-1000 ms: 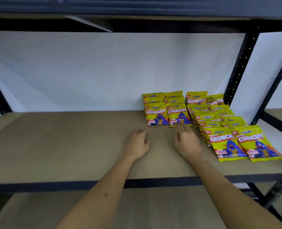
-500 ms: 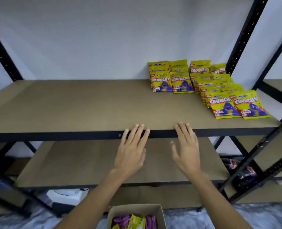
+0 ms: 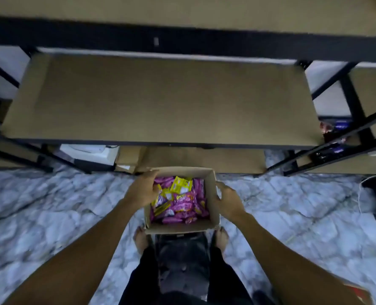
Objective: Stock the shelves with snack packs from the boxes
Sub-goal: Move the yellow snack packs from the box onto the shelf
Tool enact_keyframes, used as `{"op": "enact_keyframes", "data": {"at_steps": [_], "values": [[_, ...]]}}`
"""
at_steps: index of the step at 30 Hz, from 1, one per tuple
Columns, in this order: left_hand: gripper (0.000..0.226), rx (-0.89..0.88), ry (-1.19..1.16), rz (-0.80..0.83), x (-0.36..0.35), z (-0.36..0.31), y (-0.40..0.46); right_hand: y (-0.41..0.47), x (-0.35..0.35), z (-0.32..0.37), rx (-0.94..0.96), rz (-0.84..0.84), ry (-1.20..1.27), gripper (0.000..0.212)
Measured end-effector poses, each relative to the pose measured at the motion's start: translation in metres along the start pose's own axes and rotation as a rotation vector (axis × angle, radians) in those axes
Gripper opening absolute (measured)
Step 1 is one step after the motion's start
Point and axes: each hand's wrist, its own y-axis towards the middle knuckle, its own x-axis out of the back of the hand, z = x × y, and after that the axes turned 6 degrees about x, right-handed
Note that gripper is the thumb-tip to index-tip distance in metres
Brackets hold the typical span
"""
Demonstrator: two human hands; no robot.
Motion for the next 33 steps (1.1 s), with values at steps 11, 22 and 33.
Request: {"op": "enact_keyframes", "data": {"at_steps": [11,22,33], "values": [[0.059,0.418,-0.269,0.285,-0.171,0.080,-0.023,-0.007,-0.151,-0.103,-0.227,0.380,-0.046,0.041],[0.049,0.674,-0.509,0.307,-0.324,0.157,0.024,0.070,-0.284,-0.179,-0.291,0.414,0.063,0.029],[0.039,0.934,-0.720,0.195,-0.446,0.226,0.085,0.200,-0.415,-0.217,-0.673,0.231,0.794,0.051]]}}
